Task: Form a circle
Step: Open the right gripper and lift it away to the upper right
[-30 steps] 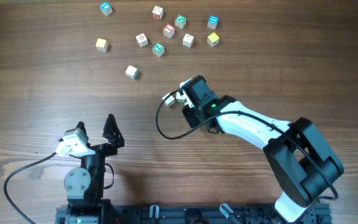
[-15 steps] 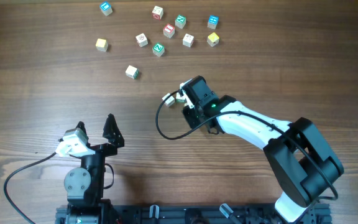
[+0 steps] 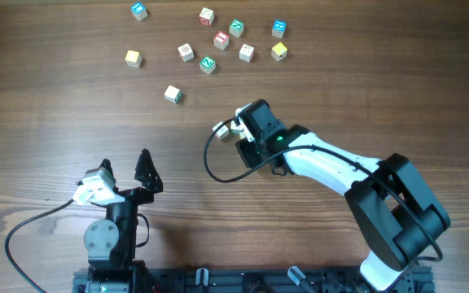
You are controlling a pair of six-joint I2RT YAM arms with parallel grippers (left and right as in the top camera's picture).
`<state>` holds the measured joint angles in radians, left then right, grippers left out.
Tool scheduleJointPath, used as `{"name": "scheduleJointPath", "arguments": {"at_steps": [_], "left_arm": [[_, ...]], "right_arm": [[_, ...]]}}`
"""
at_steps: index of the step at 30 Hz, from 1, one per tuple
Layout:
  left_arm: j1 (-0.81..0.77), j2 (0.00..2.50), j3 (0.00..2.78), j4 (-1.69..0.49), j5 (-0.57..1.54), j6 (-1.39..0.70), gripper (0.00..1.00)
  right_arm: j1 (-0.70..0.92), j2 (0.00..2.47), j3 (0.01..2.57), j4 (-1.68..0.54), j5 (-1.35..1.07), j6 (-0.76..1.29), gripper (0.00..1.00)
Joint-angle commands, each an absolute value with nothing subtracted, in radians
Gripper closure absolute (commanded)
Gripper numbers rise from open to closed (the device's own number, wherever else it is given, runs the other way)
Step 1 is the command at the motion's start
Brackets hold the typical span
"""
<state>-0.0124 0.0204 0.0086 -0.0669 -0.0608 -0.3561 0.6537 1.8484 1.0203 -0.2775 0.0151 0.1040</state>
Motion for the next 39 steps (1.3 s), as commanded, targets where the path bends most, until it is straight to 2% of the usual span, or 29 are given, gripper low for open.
{"name": "scheduleJointPath", "arguments": {"at_steps": [1,3,6,8,18,19,20,21,22,25,28,39], "left_arm": [[-0.018,0.016,0.006,-0.068,-0.057,-0.344,0.00],[-0.018,0.016,0.006,-0.068,-0.057,-0.344,0.00],[-0.018,0.016,0.006,-0.068,-0.057,-0.344,0.00],[-0.018,0.016,0.006,-0.068,-0.057,-0.344,0.00],[-0.018,0.016,0.006,-0.068,-0.057,-0.344,0.00],[-0.018,0.016,0.006,-0.068,-0.057,-0.344,0.00],[-0.018,0.016,0.006,-0.068,-0.057,-0.344,0.00],[-0.018,0.016,0.006,-0.068,-0.057,-0.344,0.00],[-0.018,0.016,0.006,-0.068,-0.057,-0.344,0.00],[-0.018,0.016,0.006,-0.068,-0.057,-0.344,0.00],[-0.018,0.016,0.006,-0.068,-0.057,-0.344,0.00],[-0.018,0.016,0.006,-0.068,-0.057,-0.344,0.00]], "right_arm": [[0.651,1.868,1.017,-0.228,0.000,0.107,0.42],[0.651,1.868,1.017,-0.224,0.000,0.107,0.46],[0.651,1.868,1.017,-0.234,0.000,0.107,0.57],[0.651,1.868,1.017,-0.247,0.000,0.107,0.59],[0.651,1.867,1.017,-0.281,0.000,0.107,0.61],[0.651,1.866,1.017,-0.281,0.000,0.107,0.59],[0.651,1.866,1.017,-0.278,0.000,0.107,0.48],[0.651,1.866,1.017,-0.269,0.001,0.107,0.47],[0.651,1.866,1.017,-0.258,0.001,0.107,0.48],[0.651,1.866,1.017,-0.243,0.007,0.107,0.65],[0.651,1.866,1.017,-0.239,0.007,0.107,0.75],[0.651,1.804,1.017,-0.305,0.044,0.105,0.73]]}}
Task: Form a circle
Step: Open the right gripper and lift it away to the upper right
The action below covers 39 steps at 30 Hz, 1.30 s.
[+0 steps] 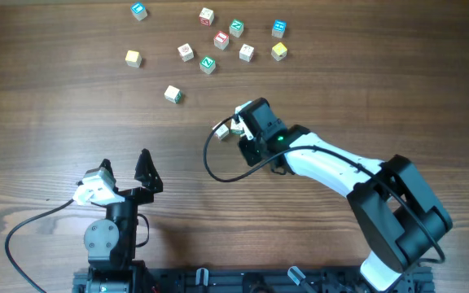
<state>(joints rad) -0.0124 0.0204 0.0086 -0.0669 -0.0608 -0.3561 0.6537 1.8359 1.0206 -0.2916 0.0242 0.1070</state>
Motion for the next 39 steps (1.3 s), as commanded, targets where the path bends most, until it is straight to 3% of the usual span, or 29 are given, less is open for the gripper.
{"name": "scheduleJointPath", "arguments": {"at_steps": [1,26,27,29,31,33,39], "left_arm": [[-0.018,0.016,0.006,-0.068,-0.057,-0.344,0.00],[-0.018,0.016,0.006,-0.068,-0.057,-0.344,0.00],[-0.018,0.016,0.006,-0.068,-0.057,-0.344,0.00],[-0.018,0.016,0.006,-0.068,-0.057,-0.344,0.00],[-0.018,0.016,0.006,-0.068,-0.057,-0.344,0.00],[-0.018,0.016,0.006,-0.068,-0.057,-0.344,0.00],[-0.018,0.016,0.006,-0.068,-0.057,-0.344,0.00]], "right_arm": [[0.651,1.804,1.017,-0.308,0.044,0.105,0.73],[0.651,1.805,1.017,-0.300,-0.001,0.109,0.69],[0.651,1.805,1.017,-0.300,-0.001,0.108,0.65],[0.651,1.805,1.017,-0.301,-0.001,0.108,0.46],[0.651,1.805,1.017,-0.300,-0.001,0.108,0.37],[0.651,1.805,1.017,-0.292,-0.001,0.108,0.33],[0.606,1.781,1.124,-0.266,0.001,0.107,0.32]]}}
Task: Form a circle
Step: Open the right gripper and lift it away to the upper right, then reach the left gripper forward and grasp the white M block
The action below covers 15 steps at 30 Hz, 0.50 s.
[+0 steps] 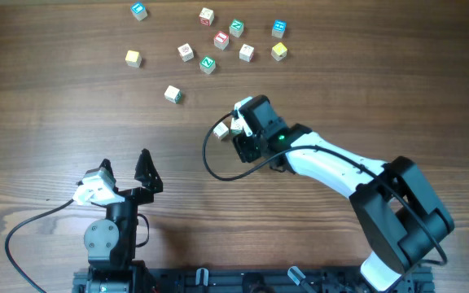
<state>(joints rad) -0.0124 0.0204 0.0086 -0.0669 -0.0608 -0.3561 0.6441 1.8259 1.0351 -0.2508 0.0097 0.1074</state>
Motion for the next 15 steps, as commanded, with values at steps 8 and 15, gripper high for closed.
{"name": "scheduleJointPath", "arguments": {"at_steps": [8,15], "left_arm": [[-0.018,0.016,0.006,-0.068,-0.057,-0.344,0.00],[-0.018,0.016,0.006,-0.068,-0.057,-0.344,0.00]], "right_arm": [[0.308,1.776,1.222,-0.355,0.010,0.108,0.00],[0.116,1.776,1.222,-0.411,0.010,0.107,0.00]]}}
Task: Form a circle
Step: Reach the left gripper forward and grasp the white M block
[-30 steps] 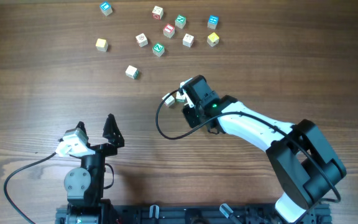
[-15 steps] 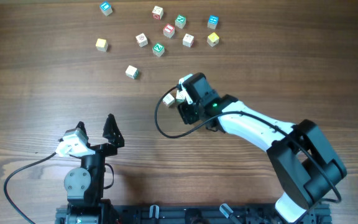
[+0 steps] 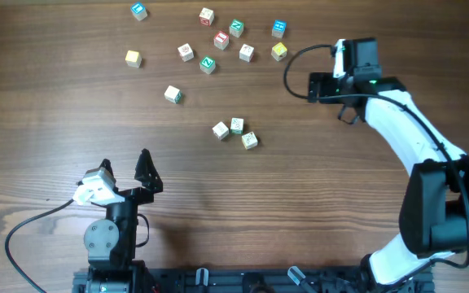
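Three small letter blocks lie in a short arc at mid-table: a white one [image 3: 221,130], a green-marked one [image 3: 237,124] and a yellowish one [image 3: 250,140]. Several more blocks are scattered at the far edge, among them a yellow one [image 3: 278,51], a green one [image 3: 208,63] and a lone block [image 3: 173,94]. My right gripper [image 3: 322,85] hovers at the far right, just right of the yellow block, holding no visible block; its jaws are not readable from above. My left gripper [image 3: 124,167] rests near the front left, open and empty.
A black cable [image 3: 290,77] loops out to the left of the right wrist, close to the yellow block. The right arm [image 3: 414,138] stretches along the table's right side. The left arm's base [image 3: 104,240] sits at the front edge.
My right gripper has left the mid-table spot and now sits far right near the yellow block. Three blocks lie uncovered where it had been. The left arm has not moved.
At all three earlier moments my right gripper stayed low over the mid-table blocks, shifting only slightly, with a white block beside its fingers. Now it is away at the far right, and an arc of three blocks remains there. The left gripper stayed open and still.
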You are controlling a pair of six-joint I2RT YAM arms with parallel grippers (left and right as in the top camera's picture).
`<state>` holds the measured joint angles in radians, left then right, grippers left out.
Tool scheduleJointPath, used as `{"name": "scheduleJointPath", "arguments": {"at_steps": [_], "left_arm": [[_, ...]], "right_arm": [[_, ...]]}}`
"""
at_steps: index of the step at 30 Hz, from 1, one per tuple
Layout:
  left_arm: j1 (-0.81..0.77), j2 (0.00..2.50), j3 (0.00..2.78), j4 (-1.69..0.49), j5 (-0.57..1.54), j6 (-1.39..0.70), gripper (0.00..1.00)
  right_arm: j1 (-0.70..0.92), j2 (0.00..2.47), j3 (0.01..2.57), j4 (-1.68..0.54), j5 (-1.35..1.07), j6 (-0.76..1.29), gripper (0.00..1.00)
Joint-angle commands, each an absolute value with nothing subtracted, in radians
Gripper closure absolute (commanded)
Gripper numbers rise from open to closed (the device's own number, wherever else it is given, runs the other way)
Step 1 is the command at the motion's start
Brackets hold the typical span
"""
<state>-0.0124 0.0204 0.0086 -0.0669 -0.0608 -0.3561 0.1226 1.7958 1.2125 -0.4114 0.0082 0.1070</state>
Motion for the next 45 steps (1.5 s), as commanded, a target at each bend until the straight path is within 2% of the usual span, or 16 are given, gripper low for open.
{"name": "scheduleJointPath", "arguments": {"at_steps": [1,24,26,28,32,39,41,42,45], "left_arm": [[-0.018,0.016,0.006,-0.068,-0.057,-0.344,0.00],[-0.018,0.016,0.006,-0.039,-0.077,-0.344,0.00],[-0.018,0.016,0.007,0.030,0.018,-0.344,0.00],[-0.018,0.024,0.076,-0.015,0.091,-0.365,0.00],[-0.018,0.360,0.614,-0.385,0.093,-0.314,0.00],[-0.027,1.323,1.640,-1.006,0.107,-0.184,0.00],[-0.026,1.568,1.826,-1.074,0.108,-0.183,0.00],[-0.027,1.675,1.865,-1.040,0.108,-0.191,0.00],[-0.027,1.892,1.866,-0.971,0.107,-0.185,0.00]], "right_arm": [[0.117,1.776,1.222,-0.411,0.010,0.107,0.00],[0.117,1.776,1.222,-0.411,0.010,0.107,0.00],[0.117,1.776,1.222,-0.411,0.010,0.107,0.00],[0.117,1.776,1.222,-0.411,0.010,0.107,0.00],[0.117,1.776,1.222,-0.411,0.010,0.107,0.00],[0.117,1.776,1.222,-0.411,0.010,0.107,0.00],[0.117,1.776,1.222,-0.411,0.010,0.107,0.00],[0.117,1.776,1.222,-0.411,0.010,0.107,0.00],[0.117,1.776,1.222,-0.411,0.010,0.108,0.00]]}}
